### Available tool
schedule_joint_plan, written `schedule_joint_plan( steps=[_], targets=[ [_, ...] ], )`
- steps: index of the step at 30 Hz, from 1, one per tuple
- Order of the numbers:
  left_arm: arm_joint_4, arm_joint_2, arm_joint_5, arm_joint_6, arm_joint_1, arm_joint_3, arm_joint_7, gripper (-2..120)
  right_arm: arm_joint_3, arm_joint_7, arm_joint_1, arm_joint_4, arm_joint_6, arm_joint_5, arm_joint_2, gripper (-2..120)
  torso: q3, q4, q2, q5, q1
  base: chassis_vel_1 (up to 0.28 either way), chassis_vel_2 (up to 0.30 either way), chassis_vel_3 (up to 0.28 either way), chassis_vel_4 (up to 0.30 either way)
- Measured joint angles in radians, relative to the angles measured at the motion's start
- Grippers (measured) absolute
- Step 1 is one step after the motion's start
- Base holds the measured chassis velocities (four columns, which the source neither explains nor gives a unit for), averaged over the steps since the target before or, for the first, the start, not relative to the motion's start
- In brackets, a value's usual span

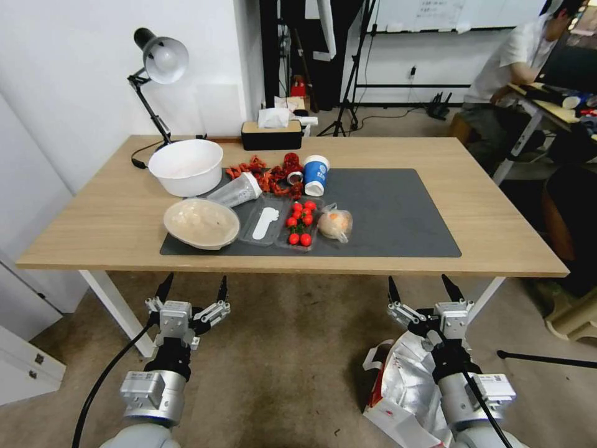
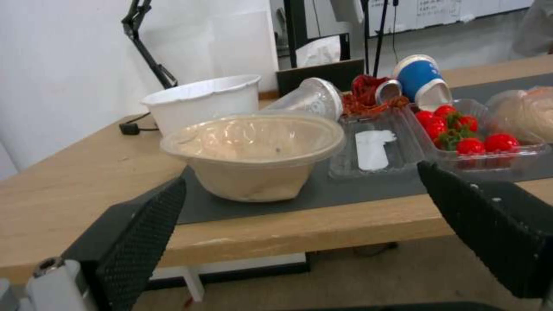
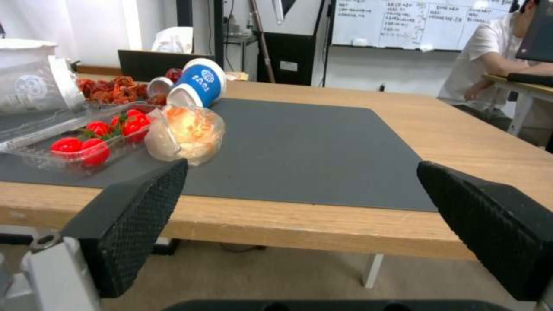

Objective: Pick up the food delivery bag from the floor and place it on the table.

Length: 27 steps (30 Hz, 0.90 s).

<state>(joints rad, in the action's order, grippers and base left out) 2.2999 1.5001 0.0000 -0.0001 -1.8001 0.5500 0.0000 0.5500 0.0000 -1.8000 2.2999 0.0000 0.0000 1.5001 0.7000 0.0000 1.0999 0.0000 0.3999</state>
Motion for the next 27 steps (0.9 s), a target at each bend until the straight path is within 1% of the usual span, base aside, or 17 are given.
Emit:
schedule_joint_plan(
  steps=[10, 11, 12, 13, 14, 15, 17, 18, 20, 21, 22, 24, 27],
  targets=[
    [0.0, 0.0, 0.0, 0.0, 0.0, 0.0, 0.0, 100, 0.002, 0.0, 0.002, 0.0, 0.0, 0.002, -0.002, 100, 0.0, -0.0002, 0.0, 0.0001, 0.0, 0.0, 0.0, 0.0, 0.0],
    [-0.001, -0.005, -0.005, -0.001, 0.007, 0.0, -0.001, 100, 0.03, 0.002, 0.028, -0.003, 0.002, 0.019, -0.019, 100, 0.0, -0.0004, 0.0, 0.0005, 0.0, 0.0, 0.0, 0.0, 0.0],
    [-0.002, -0.008, -0.007, -0.002, 0.01, 0.0, -0.002, 100, 0.044, 0.005, 0.041, -0.004, 0.003, 0.026, -0.027, 100, 0.0, -0.0003, 0.0, 0.0001, 0.0, 0.0, 0.0, 0.0, 0.0],
    [-0.016, -0.029, -0.031, -0.009, 0.036, 0.003, -0.01, 100, 0.074, 0.012, 0.082, -0.002, 0.005, 0.042, -0.045, 100, 0.0, 0.0012, 0.0, -0.0003, 0.0, 0.0, 0.0, 0.0, 0.0],
    [-0.016, -0.029, -0.031, -0.009, 0.036, 0.003, -0.01, 100, 0.074, 0.012, 0.082, -0.002, 0.005, 0.042, -0.045, 100, 0.0, 0.0012, 0.0, -0.0003, 0.0, 0.0, 0.0, 0.0, 0.0],
    [-0.034, -0.062, -0.064, -0.021, 0.075, 0.009, -0.021, 100, 0.081, 0.014, 0.093, 0.003, -0.009, 0.049, -0.05, 100, 0.0, 0.0003, 0.0, 0.0007, 0.0, 0.0, 0.0, 0.0, 0.0],
    [-0.07, -0.123, -0.13, -0.043, 0.15, 0.019, -0.044, 100, 0.084, 0.017, 0.102, 0.009, -0.022, 0.062, -0.056, 100, 0.0, -0.0003, 0.0, -0.0004, 0.0, 0.0, 0.0, 0.0, 0.0],
    [-0.07, -0.123, -0.13, -0.043, 0.15, 0.019, -0.044, 100, 0.084, 0.017, 0.102, 0.009, -0.022, 0.062, -0.056, 100, 0.0, -0.0003, 0.0, -0.0004, 0.0, 0.0, 0.0, 0.0, 0.0],
    [-0.116, -0.204, -0.213, -0.071, 0.247, 0.033, -0.074, 100, 0.084, 0.018, 0.105, 0.013, -0.025, 0.069, -0.057, 100, 0.0, -0.0004, 0.0, -0.0004, 0.0, 0.0, 0.0, 0.0, 0.0],
    [-0.126, -0.223, -0.24, -0.08, 0.27, 0.037, -0.08, 100, 0.084, 0.019, 0.106, 0.014, -0.025, 0.069, -0.057, 100, 0.0, -0.0008, 0.0, 0.0, 0.0, 0.0, 0.0, 0.0, 0.0],
    [-0.126, -0.223, -0.24, -0.08, 0.27, 0.037, -0.08, 100, 0.084, 0.019, 0.106, 0.014, -0.025, 0.069, -0.057, 100, 0.0, -0.0008, 0.0, 0.0, 0.0, 0.0, 0.0, 0.0, 0.0],
    [-0.14, -0.243, -0.281, -0.102, 0.283, 0.037, -0.078, 100, 0.083, 0.018, 0.109, 0.014, -0.026, 0.069, -0.057, 100, 0.0, 0.0, 0.0, -0.0001, 0.0, 0.0, 0.0, 0.0, 0.0],
    [-0.144, -0.245, -0.289, -0.114, 0.281, 0.037, -0.072, 100, 0.081, 0.018, 0.11, 0.014, -0.025, 0.069, -0.057, 100, 0.0, 0.0001, 0.0, 0.0, 0.0, 0.0, 0.0, 0.0, 0.0]
  ],
)
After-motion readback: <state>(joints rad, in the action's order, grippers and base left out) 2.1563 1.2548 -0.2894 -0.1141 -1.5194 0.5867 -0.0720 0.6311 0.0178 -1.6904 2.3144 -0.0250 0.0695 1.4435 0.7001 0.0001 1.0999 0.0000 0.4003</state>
